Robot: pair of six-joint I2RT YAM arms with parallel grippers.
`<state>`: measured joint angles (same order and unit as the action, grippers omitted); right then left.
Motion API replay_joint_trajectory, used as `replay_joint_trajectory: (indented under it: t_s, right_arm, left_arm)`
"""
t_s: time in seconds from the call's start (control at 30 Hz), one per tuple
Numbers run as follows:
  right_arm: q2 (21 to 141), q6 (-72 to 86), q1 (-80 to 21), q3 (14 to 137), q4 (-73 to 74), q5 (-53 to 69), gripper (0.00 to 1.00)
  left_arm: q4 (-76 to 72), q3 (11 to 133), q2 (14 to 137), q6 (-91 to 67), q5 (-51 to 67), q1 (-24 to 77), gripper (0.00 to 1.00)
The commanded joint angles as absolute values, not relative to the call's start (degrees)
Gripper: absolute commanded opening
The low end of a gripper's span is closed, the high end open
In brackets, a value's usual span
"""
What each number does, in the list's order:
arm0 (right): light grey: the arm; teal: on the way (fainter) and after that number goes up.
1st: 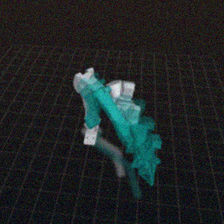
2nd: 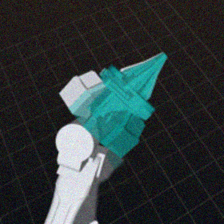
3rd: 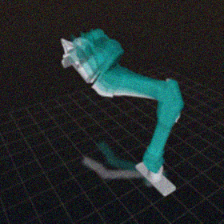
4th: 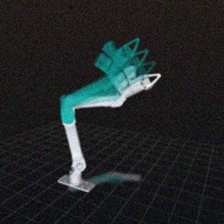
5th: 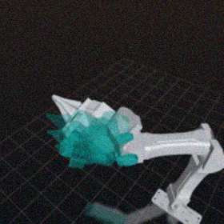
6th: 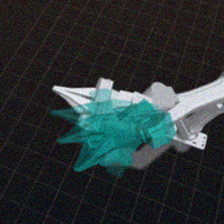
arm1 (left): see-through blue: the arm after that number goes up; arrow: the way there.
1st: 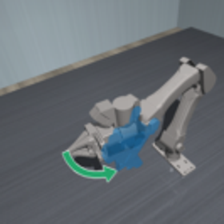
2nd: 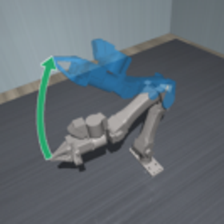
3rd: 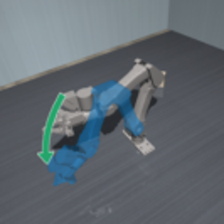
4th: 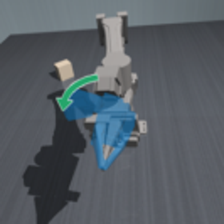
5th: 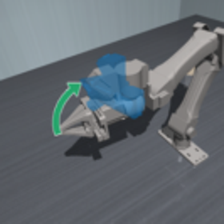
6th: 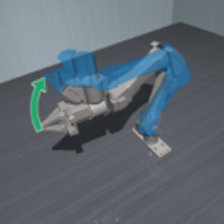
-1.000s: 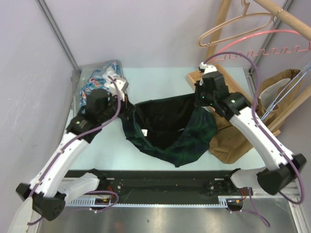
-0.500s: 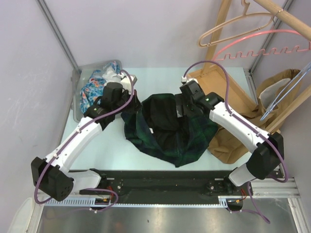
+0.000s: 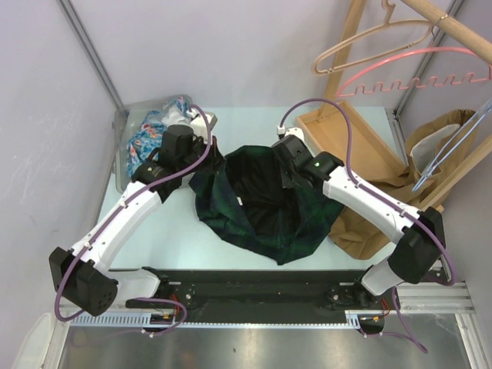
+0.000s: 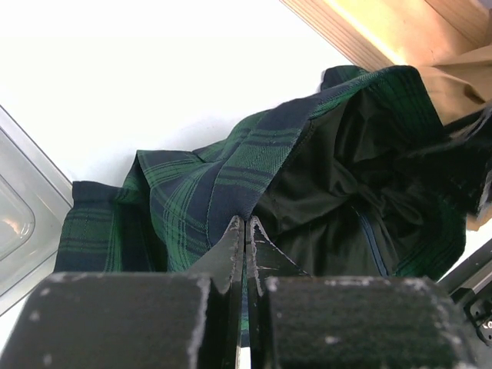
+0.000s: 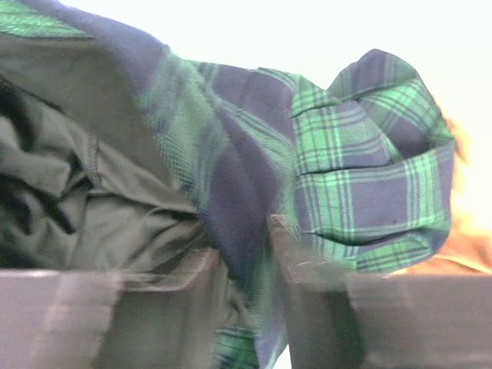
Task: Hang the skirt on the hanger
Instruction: Move the skirt to the center of the board
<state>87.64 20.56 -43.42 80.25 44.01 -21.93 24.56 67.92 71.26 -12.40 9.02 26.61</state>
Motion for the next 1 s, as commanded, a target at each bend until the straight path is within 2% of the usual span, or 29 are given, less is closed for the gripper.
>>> replay_joint_trajectory:
  t_s: [0.0, 0.03, 0.07, 0.17, 0.2, 0.3, 0.47, 0.6, 0.7, 0.77, 0.97]
  right_arm:
    - [85.87, 23.55, -42.81, 80.51, 43.77, -26.72, 0.19]
    - [86.04, 24.16, -42.63, 80.51, 44.03, -27.15, 0.11]
    - [86.31, 24.34, -42.28, 80.51, 44.03, -27.07, 0.00]
    - [87.10, 25.05, -41.22, 80.51, 43.42, -26.11, 0.00]
    - [87.36, 25.31, -40.44, 80.59, 43.24, -25.23, 0.00]
    - [88.50, 26.19, -39.29, 80.77, 42.80, -24.26, 0.00]
    - [90.09, 25.75, -38.14, 81.39, 41.75, -22.50, 0.00]
    - [90.35, 25.49, -38.14, 81.83, 41.57, -21.62, 0.00]
    - [90.53, 25.40, -38.14, 81.83, 41.66, -21.36, 0.00]
    - [90.35, 25.49, -38.15, 81.83, 41.75, -21.36, 0.00]
    - [89.30, 25.49, -38.23, 81.83, 42.45, -21.53, 0.00]
  left_arm:
    - [23.11, 67.24, 70.49, -11.16, 8.52, 26.37, 0.01]
    - [23.29, 66.98, 70.14, -11.08, 9.31, 26.37, 0.09]
    - [23.47, 66.62, 69.88, -11.16, 9.84, 26.37, 0.40]
    - [23.55, 64.17, 67.33, -10.90, 13.25, 26.37, 0.68]
    - [23.29, 63.03, 66.37, -10.99, 14.05, 26.45, 0.73]
    - [23.11, 57.76, 61.54, -11.77, 15.38, 26.81, 0.79]
    - [23.12, 48.70, 55.91, -14.76, 17.40, 29.61, 0.82]
    - [17.51, 44.92, 53.62, -17.30, 17.67, 34.44, 0.85]
    - [15.21, 44.47, 56.06, -19.07, 14.61, 35.77, 0.86]
    - [17.65, 45.78, 60.52, -19.86, 7.17, 36.82, 0.86]
    - [18.02, 49.03, 67.49, -18.81, -2.72, 37.00, 0.84]
